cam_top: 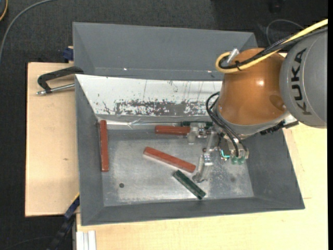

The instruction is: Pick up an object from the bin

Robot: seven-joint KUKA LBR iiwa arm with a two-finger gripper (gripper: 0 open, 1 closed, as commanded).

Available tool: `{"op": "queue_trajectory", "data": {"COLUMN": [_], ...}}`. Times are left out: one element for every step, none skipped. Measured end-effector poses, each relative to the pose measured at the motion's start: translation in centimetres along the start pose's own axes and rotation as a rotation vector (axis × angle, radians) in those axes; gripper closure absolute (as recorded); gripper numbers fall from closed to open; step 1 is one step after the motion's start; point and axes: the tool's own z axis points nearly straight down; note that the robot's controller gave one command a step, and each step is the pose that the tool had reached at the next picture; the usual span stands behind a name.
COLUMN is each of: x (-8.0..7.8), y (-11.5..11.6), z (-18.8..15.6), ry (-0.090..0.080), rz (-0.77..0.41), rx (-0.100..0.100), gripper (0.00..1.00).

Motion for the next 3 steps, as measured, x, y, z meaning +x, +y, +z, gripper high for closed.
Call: {"op": "queue_trajectory", "data": {"x": [-5.30,-5.59,-5.53], "y": [-1.19,-1.17,-1.14], "z": [13.90,13.26,13.43], "ry": [-0.001,-0.012,-0.012], "rz": [-0.083,-0.082,-0.082], "rx": [0.001,0.000,-0.001], "gripper": [0.00,1.00,0.00]}}
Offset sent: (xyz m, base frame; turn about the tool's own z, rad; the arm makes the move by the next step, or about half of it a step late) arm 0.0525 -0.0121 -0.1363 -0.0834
